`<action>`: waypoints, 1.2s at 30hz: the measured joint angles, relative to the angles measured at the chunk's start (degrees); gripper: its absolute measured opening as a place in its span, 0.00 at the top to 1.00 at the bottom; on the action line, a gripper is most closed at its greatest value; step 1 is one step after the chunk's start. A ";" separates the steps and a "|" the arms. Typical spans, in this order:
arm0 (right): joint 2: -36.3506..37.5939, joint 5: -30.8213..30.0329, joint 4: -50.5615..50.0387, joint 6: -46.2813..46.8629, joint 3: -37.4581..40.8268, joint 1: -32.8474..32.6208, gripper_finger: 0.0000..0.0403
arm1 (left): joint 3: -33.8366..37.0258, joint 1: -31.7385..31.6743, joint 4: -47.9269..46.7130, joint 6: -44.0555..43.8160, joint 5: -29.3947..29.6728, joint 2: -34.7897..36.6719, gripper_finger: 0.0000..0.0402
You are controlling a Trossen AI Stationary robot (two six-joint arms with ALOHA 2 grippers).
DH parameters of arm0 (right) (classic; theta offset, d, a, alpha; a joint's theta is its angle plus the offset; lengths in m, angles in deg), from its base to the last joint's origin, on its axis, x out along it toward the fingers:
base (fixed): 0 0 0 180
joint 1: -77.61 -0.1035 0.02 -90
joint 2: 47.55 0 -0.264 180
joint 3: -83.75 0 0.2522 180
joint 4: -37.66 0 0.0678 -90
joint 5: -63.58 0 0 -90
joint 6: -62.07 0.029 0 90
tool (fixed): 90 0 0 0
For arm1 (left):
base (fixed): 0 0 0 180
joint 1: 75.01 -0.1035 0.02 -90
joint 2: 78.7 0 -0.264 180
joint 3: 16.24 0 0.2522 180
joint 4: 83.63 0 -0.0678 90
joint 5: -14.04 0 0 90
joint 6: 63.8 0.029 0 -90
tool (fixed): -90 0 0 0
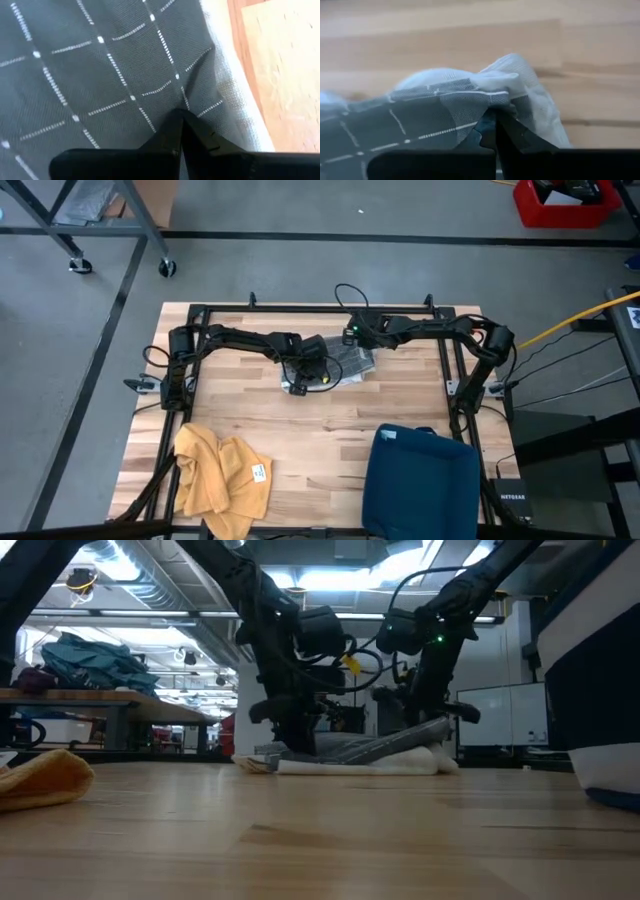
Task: Fold towel
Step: Adjust the kitchen towels
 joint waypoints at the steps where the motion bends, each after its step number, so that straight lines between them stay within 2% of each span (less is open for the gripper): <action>1: -0.04 0.04 -1.00 0.00 0.00 -0.03 0.99 | 0.00 0.00 0.20 0.00 0.00 -0.03 1.00; 10: -0.26 -0.17 -2.39 -0.05 -0.02 0.00 0.99 | 0.09 0.00 1.48 -1.30 0.08 0.15 1.00; 16: 1.03 0.27 3.39 -0.46 0.07 0.03 0.99 | 0.48 0.00 0.41 -1.65 0.31 3.96 1.00; 24: 5.99 3.27 9.41 -3.19 0.07 0.03 0.99 | 0.35 0.00 -1.36 -1.33 0.66 15.15 1.00; 32: 9.29 14.62 9.08 -10.31 0.07 0.00 0.99 | 0.31 0.00 -9.94 -1.52 1.35 28.75 1.00; 36: 10.17 17.05 9.75 -14.70 0.04 -0.03 0.99 | 0.19 -0.15 -16.12 -2.58 1.64 36.30 1.00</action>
